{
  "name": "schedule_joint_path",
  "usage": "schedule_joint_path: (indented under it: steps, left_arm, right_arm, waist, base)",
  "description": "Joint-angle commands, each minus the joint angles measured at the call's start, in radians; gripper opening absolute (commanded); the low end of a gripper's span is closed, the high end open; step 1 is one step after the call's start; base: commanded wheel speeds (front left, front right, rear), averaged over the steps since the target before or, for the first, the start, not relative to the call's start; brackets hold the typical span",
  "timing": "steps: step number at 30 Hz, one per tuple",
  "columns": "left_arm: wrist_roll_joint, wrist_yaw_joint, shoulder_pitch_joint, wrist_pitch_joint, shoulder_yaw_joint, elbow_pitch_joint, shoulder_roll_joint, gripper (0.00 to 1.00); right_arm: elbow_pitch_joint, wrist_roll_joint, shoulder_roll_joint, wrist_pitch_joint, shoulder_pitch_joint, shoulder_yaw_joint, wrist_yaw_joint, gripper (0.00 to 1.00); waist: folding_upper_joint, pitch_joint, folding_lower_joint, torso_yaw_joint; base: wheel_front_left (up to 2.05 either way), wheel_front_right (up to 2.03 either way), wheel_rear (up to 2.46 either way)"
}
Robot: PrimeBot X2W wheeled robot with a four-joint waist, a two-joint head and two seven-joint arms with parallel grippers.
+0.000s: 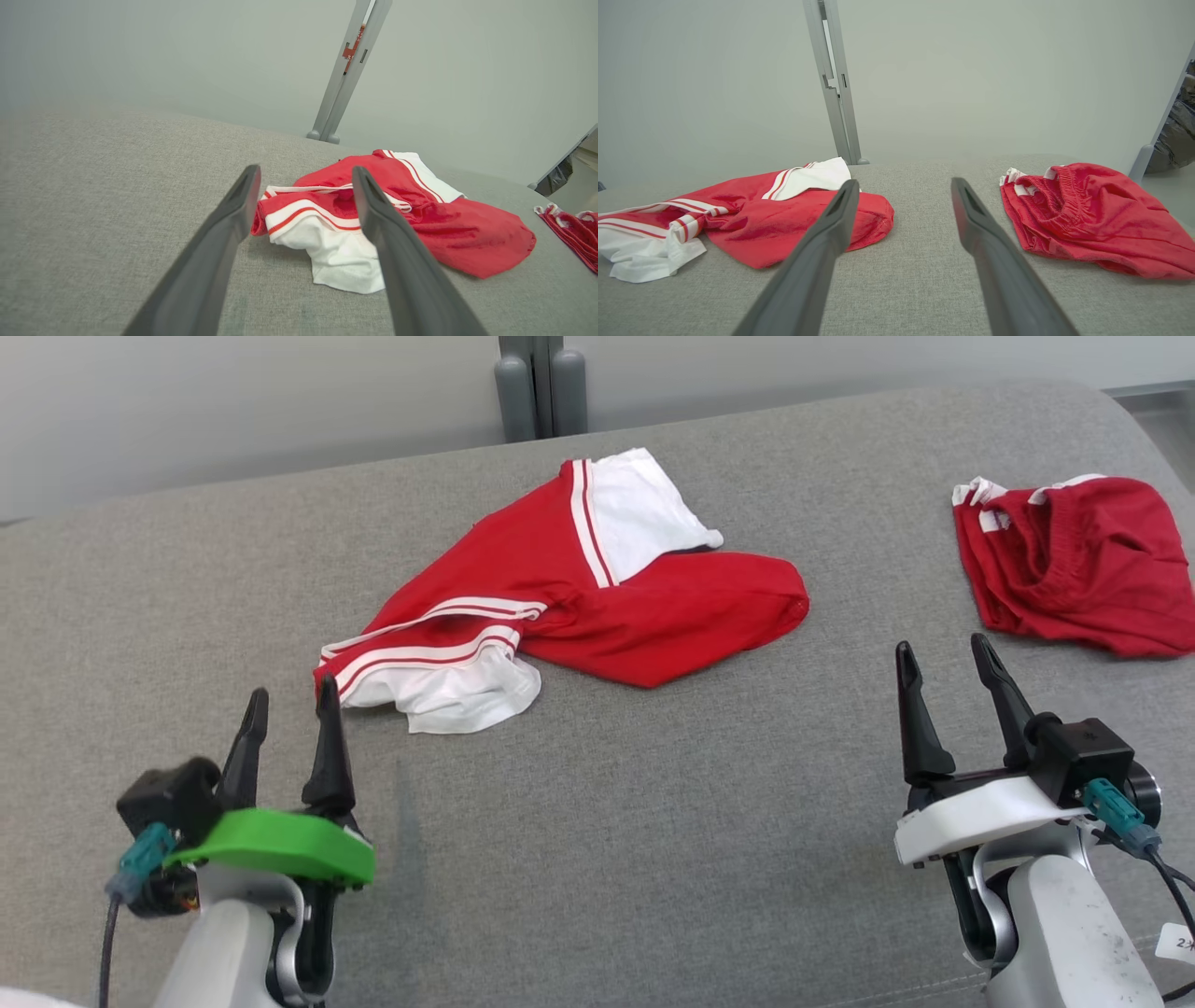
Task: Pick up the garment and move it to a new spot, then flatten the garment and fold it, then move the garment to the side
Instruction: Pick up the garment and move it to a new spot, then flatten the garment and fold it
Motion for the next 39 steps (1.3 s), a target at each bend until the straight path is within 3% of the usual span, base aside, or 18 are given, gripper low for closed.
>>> schedule_joint_path:
  steps: [1,15,39]
  left_arm:
    - [0.031,-0.001,0.05,-0.003,0.024,-0.032,-0.011,1.0]
    - [0.209,0.002,0.284,-0.003,0.137,-0.171,-0.12,1.0]
    - [0.216,0.007,0.308,-0.003,0.156,-0.174,-0.136,1.0]
  right_arm:
    - [0.004,-0.006,-0.002,-0.003,0.015,-0.001,-0.002,1.0]
    - [0.007,0.035,-0.003,-0.003,0.073,0.077,-0.002,1.0]
    - [0.028,0.034,-0.003,-0.003,0.07,0.106,-0.002,1.0]
  waist:
    - [0.0,-0.03,0.0,-0.001]
    - [0.0,-0.095,0.0,0.025]
    - [0.0,-0.071,0.0,0.026]
  base:
    - [0.0,0.0,0.0]
    - [0.0,0.0,0.0]
    - [0.0,0.0,0.0]
